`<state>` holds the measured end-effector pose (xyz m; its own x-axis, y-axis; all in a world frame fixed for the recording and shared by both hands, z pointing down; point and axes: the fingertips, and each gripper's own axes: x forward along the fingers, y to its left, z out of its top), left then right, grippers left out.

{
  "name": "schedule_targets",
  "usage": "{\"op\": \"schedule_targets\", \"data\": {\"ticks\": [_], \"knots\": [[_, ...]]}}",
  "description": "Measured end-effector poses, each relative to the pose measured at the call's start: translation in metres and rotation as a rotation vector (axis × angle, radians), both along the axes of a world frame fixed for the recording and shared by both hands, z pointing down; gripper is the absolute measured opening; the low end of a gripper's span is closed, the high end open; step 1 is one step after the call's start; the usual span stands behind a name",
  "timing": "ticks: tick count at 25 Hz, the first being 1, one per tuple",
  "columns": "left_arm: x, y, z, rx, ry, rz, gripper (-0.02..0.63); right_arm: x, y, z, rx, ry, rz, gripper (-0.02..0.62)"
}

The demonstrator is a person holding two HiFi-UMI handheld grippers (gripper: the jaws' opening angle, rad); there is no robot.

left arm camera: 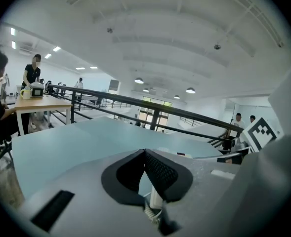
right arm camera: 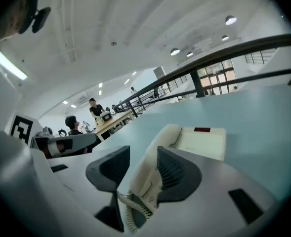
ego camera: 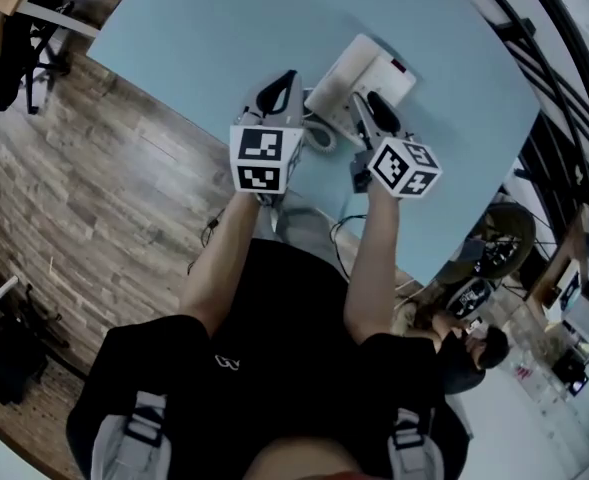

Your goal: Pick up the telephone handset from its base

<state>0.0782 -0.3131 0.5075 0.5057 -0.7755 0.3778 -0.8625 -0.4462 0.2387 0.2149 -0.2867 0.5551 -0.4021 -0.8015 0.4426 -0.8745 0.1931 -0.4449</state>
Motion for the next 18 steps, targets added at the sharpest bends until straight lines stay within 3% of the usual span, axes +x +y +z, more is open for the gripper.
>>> {"op": "schedule_targets", "data": {"ticks": [9, 16, 18], "knots": [[-0.018, -0.003, 0.022, -0.037, -0.024, -0.051, 0.0, -0.011, -0.032, 0.052, -0.199, -0.184, 0.003, 0.224], [-0.019, -0.004, 0.022, -0.037, -0.016, -0.056, 0.0, -0.026, -0.046, 0.055, -0.231, -0.28, 0.012, 0.196], [-0.021, -0.004, 0.02, -0.032, -0.013, -0.062, 0.0, -0.026, -0.048, 0.06, -0.259, -0.305, 0.037, 0.159]]}}
